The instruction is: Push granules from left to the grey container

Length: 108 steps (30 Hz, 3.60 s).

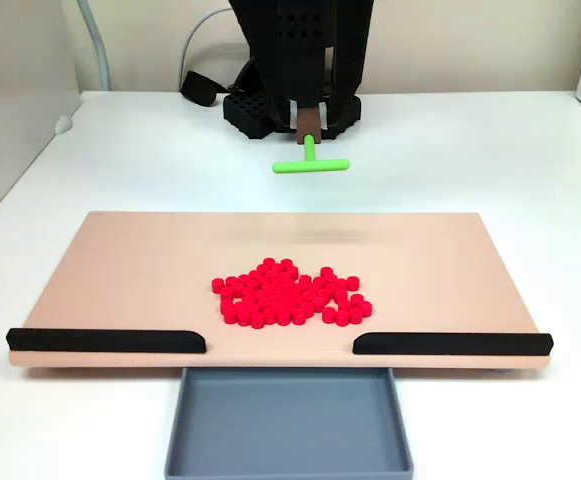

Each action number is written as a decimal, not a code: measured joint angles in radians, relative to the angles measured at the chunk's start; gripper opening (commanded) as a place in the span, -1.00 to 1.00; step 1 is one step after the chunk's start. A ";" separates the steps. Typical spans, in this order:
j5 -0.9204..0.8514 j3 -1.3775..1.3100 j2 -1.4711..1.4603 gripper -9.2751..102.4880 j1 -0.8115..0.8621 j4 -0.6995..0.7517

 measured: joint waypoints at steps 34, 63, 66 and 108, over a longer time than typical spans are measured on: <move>-0.017 0.000 -0.064 -0.84 0.066 -0.002; -0.026 0.000 -0.064 -0.84 0.066 -0.002; -0.026 0.000 -0.064 -0.84 0.066 -0.002; 0.588 0.000 -0.074 -0.84 -0.041 0.006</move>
